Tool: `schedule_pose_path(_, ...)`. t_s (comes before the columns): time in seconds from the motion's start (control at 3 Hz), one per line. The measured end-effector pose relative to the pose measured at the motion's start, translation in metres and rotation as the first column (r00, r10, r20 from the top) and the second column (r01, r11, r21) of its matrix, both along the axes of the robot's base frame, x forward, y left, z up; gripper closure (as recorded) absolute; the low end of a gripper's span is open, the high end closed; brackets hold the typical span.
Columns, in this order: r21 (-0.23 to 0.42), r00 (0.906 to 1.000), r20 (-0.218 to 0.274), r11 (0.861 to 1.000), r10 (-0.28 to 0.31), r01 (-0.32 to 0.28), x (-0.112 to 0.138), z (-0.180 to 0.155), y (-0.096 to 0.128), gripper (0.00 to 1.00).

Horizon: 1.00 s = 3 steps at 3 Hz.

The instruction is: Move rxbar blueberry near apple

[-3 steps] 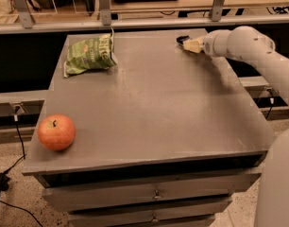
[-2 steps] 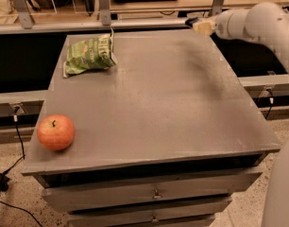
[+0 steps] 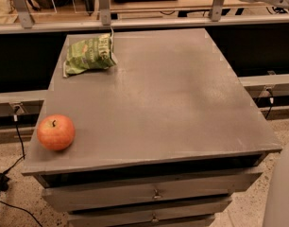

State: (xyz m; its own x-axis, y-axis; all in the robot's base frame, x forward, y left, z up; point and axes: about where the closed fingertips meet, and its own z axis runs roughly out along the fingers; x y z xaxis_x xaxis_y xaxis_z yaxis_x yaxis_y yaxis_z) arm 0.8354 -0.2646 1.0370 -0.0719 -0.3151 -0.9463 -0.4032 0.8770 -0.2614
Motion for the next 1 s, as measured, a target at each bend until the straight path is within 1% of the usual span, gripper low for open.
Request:
schedule_pose_path(0.33, 0.0, 1.0, -0.004, 1.0, 0.001, -0.001, 0.001, -0.003, 0.001, 1.0)
schedule_pose_path(0.67, -0.009, 0.9998, -0.003, 1.0, 0.022, -0.022, -0.013, -0.009, 0.006, 1.0)
schedule_pose_path(1.0, -0.042, 0.9962, 0.037, 0.996, 0.078, -0.077, -0.076, 0.004, 0.012, 1.0)
